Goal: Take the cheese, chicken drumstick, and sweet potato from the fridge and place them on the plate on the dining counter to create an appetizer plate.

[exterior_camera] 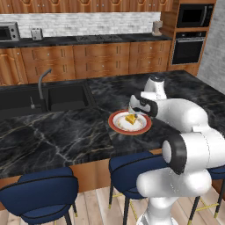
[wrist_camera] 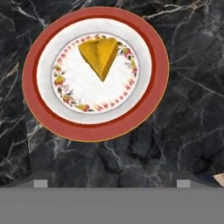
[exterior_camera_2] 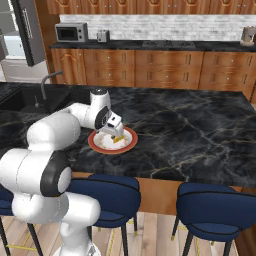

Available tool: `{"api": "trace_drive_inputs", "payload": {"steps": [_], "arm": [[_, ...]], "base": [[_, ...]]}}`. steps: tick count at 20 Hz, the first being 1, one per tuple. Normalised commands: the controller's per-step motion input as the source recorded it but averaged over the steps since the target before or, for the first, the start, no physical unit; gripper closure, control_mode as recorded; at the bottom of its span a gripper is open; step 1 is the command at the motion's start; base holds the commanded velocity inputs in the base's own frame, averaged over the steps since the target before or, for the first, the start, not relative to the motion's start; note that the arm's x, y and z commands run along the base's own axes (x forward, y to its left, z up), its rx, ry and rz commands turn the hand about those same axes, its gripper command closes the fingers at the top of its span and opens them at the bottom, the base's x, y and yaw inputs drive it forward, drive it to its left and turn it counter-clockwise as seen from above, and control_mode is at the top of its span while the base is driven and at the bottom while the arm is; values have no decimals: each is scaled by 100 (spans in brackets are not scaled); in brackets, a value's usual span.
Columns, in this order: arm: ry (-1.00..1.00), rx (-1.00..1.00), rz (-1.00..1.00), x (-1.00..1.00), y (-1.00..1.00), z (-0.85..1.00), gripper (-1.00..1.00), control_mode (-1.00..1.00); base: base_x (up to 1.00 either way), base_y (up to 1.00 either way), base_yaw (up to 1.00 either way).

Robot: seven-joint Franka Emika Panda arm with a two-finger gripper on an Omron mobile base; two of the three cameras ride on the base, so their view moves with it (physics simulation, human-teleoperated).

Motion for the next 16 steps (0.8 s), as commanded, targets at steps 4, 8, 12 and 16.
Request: {"api": "trace_drive_inputs", "payload": {"steps": [4,8,12,16], "arm": [[0,-1,16,-93,0,97,-100,-100],[-3,-2,7,-94,0,100,-100,-100],[-13,-3,4,-100,0,98,-100,-100],[-19,-2,5,-100,0,92,-100,-100]], "base": [[0,0,0],[0,0,0],[0,0,0],[0,0,0]]}}
